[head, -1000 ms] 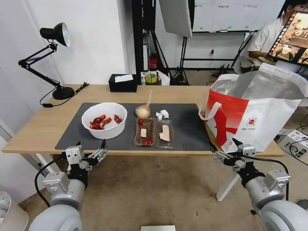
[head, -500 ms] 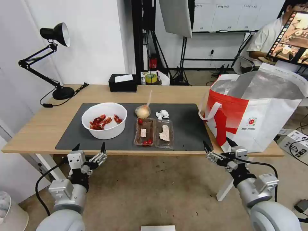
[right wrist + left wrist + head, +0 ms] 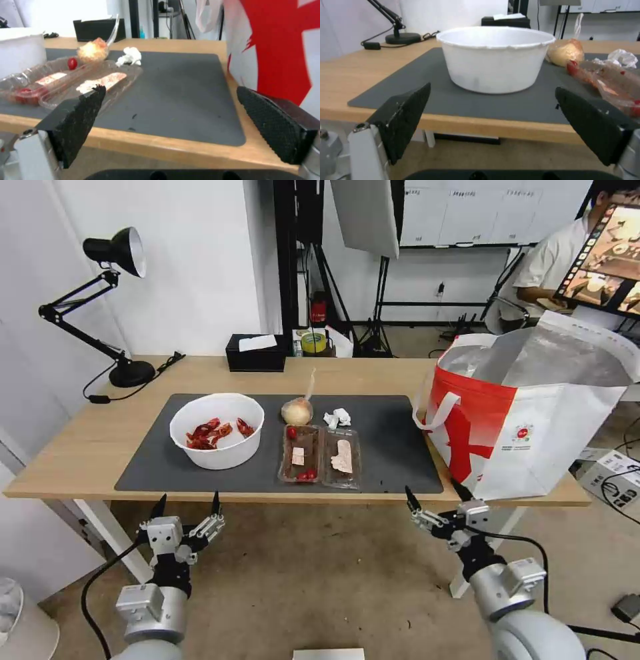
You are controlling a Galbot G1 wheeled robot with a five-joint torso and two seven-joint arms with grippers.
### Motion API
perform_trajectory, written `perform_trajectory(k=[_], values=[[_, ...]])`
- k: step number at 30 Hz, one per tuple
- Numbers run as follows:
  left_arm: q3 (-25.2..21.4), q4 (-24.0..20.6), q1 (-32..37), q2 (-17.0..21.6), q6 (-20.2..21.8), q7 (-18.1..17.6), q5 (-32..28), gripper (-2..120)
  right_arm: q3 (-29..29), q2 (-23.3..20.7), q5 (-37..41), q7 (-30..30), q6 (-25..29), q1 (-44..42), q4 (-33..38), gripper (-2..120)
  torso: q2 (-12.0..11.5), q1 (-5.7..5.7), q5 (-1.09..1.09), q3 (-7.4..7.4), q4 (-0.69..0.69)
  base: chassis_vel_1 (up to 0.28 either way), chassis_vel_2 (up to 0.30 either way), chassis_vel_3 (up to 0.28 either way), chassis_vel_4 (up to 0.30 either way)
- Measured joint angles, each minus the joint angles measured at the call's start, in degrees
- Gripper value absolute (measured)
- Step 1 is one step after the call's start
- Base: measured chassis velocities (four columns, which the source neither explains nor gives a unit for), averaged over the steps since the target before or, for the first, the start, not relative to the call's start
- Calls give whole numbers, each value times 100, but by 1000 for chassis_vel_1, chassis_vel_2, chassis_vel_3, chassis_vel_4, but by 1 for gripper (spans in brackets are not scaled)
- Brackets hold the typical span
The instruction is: Pick up the trash from the table and place it into the takeout bag.
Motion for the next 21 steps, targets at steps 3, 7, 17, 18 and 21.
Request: perform_trajectory(k=[3, 7, 17, 18, 21], values=[[1, 43, 34, -3, -56, 9, 13, 100, -38, 13, -5, 4, 0, 10, -41, 100, 0, 0, 0, 0, 0, 0, 0, 0, 0], [-13, 78, 65, -5, -129, 41, 13, 100, -92, 33, -62, 8, 0, 10, -77, 100, 0, 0, 0, 0, 0, 0, 0, 0, 0], [-27, 48, 70, 12, -148, 84, 5, 100, -453, -45, 1206, 159, -388, 117, 365, 100, 0, 0, -1, 0, 0, 0, 0, 0, 0], [-30, 45, 69, 17, -148, 85, 5, 100, -514, -63, 1497, 196, -463, 153, 437, 100, 0, 0, -1, 0, 0, 0, 0, 0, 0], [-36, -14, 87, 28, -131, 81, -151, 100, -779, -123, 2910, 516, -727, 363, 723, 100, 0, 0, -1, 0, 0, 0, 0, 0, 0]])
